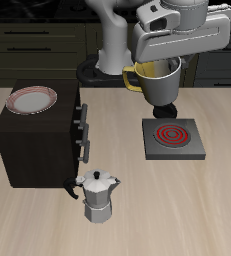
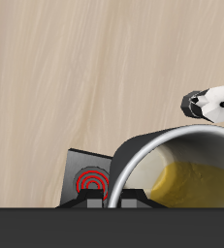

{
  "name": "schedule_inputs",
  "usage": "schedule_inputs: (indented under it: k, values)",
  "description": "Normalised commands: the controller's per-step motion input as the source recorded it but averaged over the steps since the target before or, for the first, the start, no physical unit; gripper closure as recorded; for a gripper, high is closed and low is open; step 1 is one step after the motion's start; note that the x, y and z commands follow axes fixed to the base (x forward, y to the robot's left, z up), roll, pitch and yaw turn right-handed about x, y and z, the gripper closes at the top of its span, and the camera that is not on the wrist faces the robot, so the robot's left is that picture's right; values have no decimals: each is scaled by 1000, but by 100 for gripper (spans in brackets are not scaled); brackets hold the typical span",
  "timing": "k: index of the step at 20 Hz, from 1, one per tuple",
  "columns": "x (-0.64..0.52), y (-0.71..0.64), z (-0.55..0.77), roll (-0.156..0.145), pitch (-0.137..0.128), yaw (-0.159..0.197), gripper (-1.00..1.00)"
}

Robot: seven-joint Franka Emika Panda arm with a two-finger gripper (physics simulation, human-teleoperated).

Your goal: Place the mug on the plate

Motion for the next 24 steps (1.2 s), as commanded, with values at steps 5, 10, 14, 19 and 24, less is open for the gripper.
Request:
schedule_inputs:
  k: [5,10,14,19,24]
  values:
    - [-278,-228,201,1,-36,11,100]
    - [-256,-182,185,2,-70,72,100]
    - [-382,-317,195,-9,-33,25,100]
    - [-464,-237,123,37,5,-26,100]
    - [-308,-335,120,2,-68,43,100]
